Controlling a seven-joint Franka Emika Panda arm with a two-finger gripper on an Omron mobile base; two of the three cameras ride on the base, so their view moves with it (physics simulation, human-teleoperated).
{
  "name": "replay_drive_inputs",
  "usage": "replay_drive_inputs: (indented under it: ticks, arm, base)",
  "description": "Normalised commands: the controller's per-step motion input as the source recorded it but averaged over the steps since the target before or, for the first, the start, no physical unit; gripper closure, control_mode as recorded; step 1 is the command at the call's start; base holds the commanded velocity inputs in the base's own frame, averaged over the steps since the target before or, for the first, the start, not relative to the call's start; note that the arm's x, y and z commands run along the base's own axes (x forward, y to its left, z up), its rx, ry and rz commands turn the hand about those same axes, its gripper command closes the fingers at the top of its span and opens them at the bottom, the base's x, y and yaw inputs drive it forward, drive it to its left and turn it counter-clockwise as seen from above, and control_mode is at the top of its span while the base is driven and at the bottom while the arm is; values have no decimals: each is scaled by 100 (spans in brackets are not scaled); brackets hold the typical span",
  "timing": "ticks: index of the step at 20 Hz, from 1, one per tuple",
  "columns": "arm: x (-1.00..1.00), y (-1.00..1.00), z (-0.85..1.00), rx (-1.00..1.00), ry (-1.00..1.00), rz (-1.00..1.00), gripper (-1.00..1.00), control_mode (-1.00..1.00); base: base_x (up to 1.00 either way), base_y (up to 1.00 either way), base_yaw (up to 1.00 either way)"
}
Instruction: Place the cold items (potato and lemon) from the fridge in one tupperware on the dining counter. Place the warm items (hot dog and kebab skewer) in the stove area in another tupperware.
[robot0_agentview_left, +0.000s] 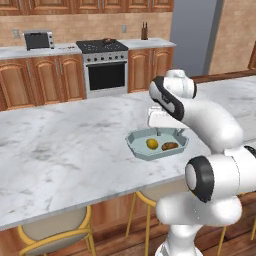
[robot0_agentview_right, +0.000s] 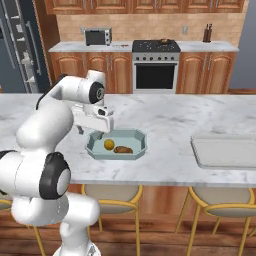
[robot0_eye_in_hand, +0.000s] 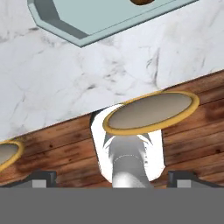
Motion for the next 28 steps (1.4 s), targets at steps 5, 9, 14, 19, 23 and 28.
replay_drive_inputs:
  ticks: [5, 9, 14, 19, 23, 28]
  arm:
    - [-100, 26, 9, -13, -32, 0, -100, -100]
    - [-82, 39, 1, -14, -45, 3, -100, -100]
    - [-9, 2, 0, -2, -8, 6, -100, -100]
    - [0, -10, 0, 0, 4, 0, -100, -100]
    - [0, 0, 0, 0, 0, 0, -100, -100]
    - [-4, -2, 0, 0, 0, 0, -100, 100]
  base:
    - [0, 0, 0]
    - [0, 0, 0]
    - [0, 0, 0]
    - [0, 0, 0]
    - [0, 0, 0]
    - [-10, -7, 0]
